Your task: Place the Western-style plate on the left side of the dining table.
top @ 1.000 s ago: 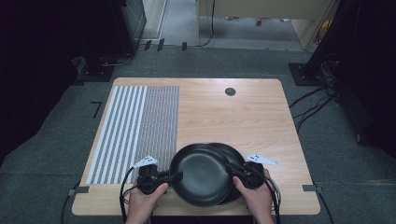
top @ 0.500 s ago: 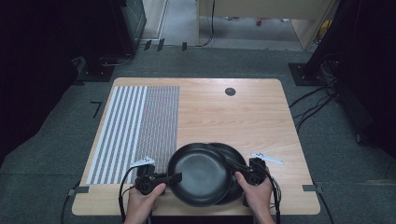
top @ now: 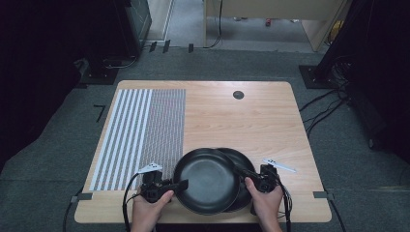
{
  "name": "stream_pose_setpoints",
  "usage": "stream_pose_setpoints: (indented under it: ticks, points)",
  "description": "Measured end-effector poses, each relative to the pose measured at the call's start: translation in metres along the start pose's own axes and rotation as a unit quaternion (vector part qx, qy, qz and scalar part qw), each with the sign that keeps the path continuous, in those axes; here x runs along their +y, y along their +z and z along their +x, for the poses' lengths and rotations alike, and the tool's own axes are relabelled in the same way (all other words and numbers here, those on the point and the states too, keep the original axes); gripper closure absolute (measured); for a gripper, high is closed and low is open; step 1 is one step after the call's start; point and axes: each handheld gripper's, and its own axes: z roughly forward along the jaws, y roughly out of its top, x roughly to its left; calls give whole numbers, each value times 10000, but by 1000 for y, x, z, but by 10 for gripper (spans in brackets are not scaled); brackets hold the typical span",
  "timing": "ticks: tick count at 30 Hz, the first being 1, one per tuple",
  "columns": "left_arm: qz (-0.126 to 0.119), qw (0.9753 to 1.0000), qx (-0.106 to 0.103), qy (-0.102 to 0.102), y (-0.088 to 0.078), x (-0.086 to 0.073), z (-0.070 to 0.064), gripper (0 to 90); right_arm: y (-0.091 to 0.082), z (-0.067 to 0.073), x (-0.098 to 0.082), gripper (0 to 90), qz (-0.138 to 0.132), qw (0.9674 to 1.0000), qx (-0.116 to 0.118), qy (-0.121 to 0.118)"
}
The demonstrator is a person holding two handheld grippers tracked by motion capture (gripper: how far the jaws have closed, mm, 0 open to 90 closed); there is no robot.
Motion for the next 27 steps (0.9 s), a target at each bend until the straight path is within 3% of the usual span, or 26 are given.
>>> stream_pose_setpoints:
  ticks: [4,8,14,18,21,27]
  points:
    - [-105,9998,164,60,-6,1,2,608,0,-1,1,862,3,10000,44,10]
    - [-153,9999,1,-65,-13,2,9,632,0,-3,0,862,8,10000,71,42]
    - [-46,9999,-112,-70,-18,-3,6,653,0,-2,0,861,-24,10000,57,-1]
    - [93,9999,28,-44,-19,-3,5,677,-3,3,0,862,-109,9999,31,-116]
    - [206,9995,-85,-224,-18,-3,8,691,-4,8,0,864,-151,9998,-4,-137]
    - [273,9993,-77,-238,-18,-1,6,688,1,7,-1,856,-113,9999,-41,-88]
